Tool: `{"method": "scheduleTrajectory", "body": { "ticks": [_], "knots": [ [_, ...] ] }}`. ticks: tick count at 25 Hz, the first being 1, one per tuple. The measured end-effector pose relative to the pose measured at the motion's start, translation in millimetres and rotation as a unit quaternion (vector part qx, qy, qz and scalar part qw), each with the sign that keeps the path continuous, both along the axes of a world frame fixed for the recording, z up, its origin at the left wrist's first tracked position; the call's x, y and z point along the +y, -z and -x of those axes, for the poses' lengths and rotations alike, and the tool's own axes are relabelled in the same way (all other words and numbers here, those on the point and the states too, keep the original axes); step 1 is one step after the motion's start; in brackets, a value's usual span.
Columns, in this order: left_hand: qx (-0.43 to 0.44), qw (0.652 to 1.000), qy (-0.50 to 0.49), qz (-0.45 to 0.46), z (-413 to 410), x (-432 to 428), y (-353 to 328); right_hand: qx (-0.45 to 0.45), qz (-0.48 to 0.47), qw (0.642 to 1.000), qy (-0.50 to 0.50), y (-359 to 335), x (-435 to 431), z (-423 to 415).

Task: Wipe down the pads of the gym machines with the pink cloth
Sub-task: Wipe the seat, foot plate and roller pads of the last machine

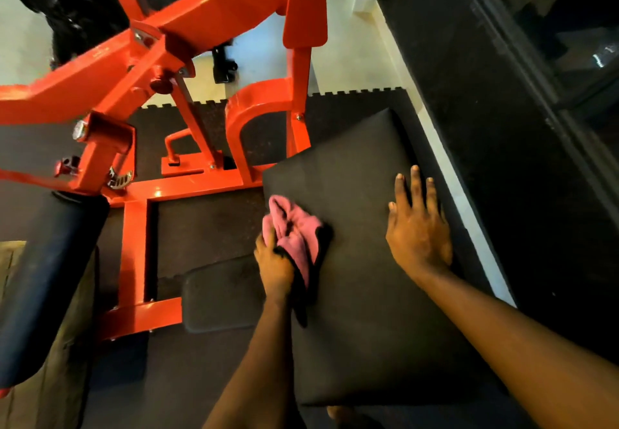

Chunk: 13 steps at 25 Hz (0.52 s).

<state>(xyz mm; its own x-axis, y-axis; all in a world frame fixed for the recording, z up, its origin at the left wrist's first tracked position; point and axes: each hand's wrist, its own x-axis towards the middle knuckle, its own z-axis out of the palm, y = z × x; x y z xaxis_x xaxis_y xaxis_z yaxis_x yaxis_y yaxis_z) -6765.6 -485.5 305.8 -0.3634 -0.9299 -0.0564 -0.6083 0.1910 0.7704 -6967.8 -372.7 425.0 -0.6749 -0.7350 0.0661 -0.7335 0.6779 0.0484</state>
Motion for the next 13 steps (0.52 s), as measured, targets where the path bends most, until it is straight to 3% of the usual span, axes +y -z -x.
{"method": "scheduleTrajectory", "body": {
  "ticks": [2,4,5,7,10,13],
  "knots": [
    [-0.020,0.998,0.050,0.031,-9,18,8,-0.004,-0.001,1.000,0.002,-2,-1,0],
    [-0.064,0.994,0.053,0.068,1,12,7,-0.002,0.004,1.000,0.009,-2,-1,0],
    [-0.047,0.994,0.047,0.082,11,-1,11,0.001,0.003,1.000,0.013,-2,-2,-1],
    [-0.046,0.993,0.021,0.105,25,-42,19,0.009,-0.002,1.000,0.014,-2,-1,-2],
    [-0.139,0.980,0.079,0.121,56,-119,35,0.019,-0.003,1.000,0.023,0,-1,-3],
    [-0.141,0.974,0.094,0.150,112,-171,26,0.024,0.003,0.999,0.027,2,-1,-3]
  ]
}}
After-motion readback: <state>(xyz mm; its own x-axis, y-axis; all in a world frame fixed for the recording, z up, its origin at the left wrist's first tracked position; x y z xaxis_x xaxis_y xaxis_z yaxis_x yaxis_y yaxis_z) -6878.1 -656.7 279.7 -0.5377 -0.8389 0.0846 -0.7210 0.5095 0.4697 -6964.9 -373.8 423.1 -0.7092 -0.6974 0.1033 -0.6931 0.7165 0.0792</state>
